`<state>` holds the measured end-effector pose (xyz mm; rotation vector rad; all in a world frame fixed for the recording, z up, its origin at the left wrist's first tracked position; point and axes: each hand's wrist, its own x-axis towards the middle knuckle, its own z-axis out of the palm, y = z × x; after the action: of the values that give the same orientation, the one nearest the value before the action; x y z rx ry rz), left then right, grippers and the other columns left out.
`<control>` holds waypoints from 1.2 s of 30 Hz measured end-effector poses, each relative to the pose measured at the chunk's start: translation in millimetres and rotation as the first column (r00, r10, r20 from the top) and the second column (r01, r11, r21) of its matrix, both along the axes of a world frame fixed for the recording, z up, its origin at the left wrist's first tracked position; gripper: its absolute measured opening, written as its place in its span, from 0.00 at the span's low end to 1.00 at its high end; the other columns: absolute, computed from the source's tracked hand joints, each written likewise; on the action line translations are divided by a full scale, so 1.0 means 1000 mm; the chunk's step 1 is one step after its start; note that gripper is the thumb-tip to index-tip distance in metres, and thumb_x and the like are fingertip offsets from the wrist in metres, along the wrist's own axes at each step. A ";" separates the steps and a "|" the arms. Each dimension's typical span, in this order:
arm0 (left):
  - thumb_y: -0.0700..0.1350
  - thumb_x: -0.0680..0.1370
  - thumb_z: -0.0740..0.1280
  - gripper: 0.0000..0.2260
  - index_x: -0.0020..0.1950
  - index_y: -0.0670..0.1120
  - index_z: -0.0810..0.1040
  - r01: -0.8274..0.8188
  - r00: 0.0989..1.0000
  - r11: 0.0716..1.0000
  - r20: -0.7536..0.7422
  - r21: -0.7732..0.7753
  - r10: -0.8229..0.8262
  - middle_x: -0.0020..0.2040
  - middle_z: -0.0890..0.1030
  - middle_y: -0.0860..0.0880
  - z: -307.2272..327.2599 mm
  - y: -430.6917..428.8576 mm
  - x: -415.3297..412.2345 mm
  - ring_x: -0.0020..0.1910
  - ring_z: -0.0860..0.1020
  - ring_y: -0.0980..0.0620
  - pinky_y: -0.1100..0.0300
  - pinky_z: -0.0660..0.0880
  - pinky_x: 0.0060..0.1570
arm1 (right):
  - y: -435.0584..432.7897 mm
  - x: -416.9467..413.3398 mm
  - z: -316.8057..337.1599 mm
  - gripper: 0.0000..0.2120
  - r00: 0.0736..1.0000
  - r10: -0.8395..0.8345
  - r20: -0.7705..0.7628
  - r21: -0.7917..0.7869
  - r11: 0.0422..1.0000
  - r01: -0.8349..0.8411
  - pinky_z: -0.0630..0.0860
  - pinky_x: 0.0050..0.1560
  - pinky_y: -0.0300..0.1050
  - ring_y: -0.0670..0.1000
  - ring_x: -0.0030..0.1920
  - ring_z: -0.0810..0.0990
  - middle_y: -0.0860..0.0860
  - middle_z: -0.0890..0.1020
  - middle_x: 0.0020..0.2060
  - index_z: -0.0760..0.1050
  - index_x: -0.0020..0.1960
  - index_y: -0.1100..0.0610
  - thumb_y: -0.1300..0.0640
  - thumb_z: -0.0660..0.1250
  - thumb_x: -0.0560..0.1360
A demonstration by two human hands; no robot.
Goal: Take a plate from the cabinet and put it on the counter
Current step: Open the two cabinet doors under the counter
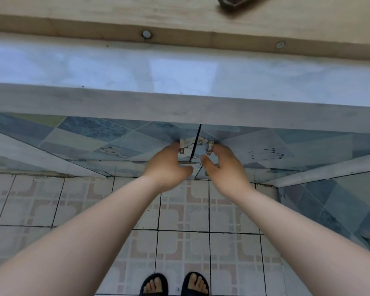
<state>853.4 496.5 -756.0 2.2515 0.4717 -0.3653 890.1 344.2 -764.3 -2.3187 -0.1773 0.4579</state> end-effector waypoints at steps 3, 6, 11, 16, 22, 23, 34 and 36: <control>0.49 0.70 0.67 0.24 0.66 0.53 0.68 0.035 0.999 0.999 0.019 0.023 -0.036 0.64 0.76 0.51 0.000 0.003 -0.005 0.56 0.76 0.47 0.61 0.66 0.46 | -0.002 -0.008 -0.001 0.14 1.000 -0.009 0.005 0.024 1.000 0.009 0.66 0.48 0.41 0.45 0.49 0.71 0.46 0.71 0.51 0.70 0.60 0.51 0.48 0.61 0.76; 0.48 0.71 0.67 0.22 0.65 0.52 0.69 0.067 0.997 0.998 0.034 0.016 -0.068 0.63 0.76 0.50 0.002 0.003 -0.015 0.58 0.75 0.48 0.62 0.65 0.47 | -0.009 -0.019 0.004 0.14 1.000 0.007 -0.011 0.026 1.000 -0.006 0.66 0.47 0.39 0.44 0.50 0.71 0.45 0.71 0.51 0.70 0.59 0.50 0.48 0.62 0.75; 0.49 0.72 0.66 0.24 0.67 0.52 0.68 0.124 0.992 0.992 0.025 0.030 -0.125 0.64 0.75 0.50 0.003 -0.001 -0.046 0.60 0.74 0.48 0.63 0.66 0.50 | -0.022 -0.052 0.010 0.14 1.000 0.005 -0.004 -0.048 0.999 -0.005 0.66 0.45 0.39 0.50 0.54 0.76 0.49 0.76 0.53 0.71 0.58 0.50 0.47 0.63 0.75; 0.47 0.71 0.65 0.25 0.68 0.51 0.67 0.231 0.973 0.970 -0.038 0.070 -0.229 0.64 0.76 0.48 0.004 0.003 -0.077 0.59 0.75 0.46 0.56 0.74 0.53 | -0.035 -0.088 0.012 0.19 0.999 -0.048 0.000 -0.051 0.998 0.048 0.66 0.47 0.38 0.51 0.57 0.76 0.51 0.78 0.57 0.72 0.62 0.52 0.47 0.66 0.73; 0.47 0.71 0.65 0.27 0.70 0.51 0.64 0.269 0.962 0.958 -0.070 0.105 -0.262 0.66 0.74 0.48 0.003 0.005 -0.118 0.60 0.74 0.46 0.57 0.73 0.54 | -0.051 -0.122 0.009 0.20 0.994 -0.106 -0.013 -0.040 0.994 0.105 0.66 0.50 0.40 0.51 0.58 0.76 0.48 0.77 0.55 0.71 0.63 0.51 0.47 0.66 0.72; 0.48 0.71 0.65 0.27 0.69 0.51 0.64 0.262 0.964 0.959 -0.068 0.109 -0.256 0.65 0.74 0.48 0.003 0.006 -0.125 0.60 0.74 0.46 0.58 0.73 0.54 | -0.055 -0.127 0.008 0.21 0.993 -0.117 -0.024 -0.036 0.993 0.116 0.67 0.50 0.40 0.51 0.58 0.76 0.47 0.75 0.54 0.71 0.62 0.50 0.45 0.66 0.72; 0.51 0.70 0.69 0.27 0.68 0.53 0.65 0.022 0.998 0.996 -0.063 0.082 -0.017 0.66 0.75 0.51 0.011 -0.002 -0.223 0.62 0.74 0.49 0.61 0.68 0.48 | -0.117 -0.193 0.008 0.25 0.981 -0.107 -0.159 -0.017 0.994 0.106 0.66 0.55 0.43 0.52 0.66 0.71 0.51 0.72 0.65 0.66 0.67 0.48 0.41 0.64 0.73; 0.50 0.72 0.69 0.27 0.69 0.52 0.64 -0.032 0.996 0.996 -0.075 0.088 0.039 0.66 0.75 0.50 0.013 -0.003 -0.244 0.62 0.74 0.48 0.61 0.68 0.47 | -0.133 -0.206 0.009 0.26 0.982 -0.104 -0.158 -0.016 0.995 0.103 0.65 0.56 0.42 0.52 0.66 0.70 0.53 0.72 0.67 0.66 0.68 0.51 0.43 0.64 0.73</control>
<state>609.4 493.8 -743.3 2.3158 0.5767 -0.4210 684.2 211.5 -754.8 -2.2746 0.0224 0.5885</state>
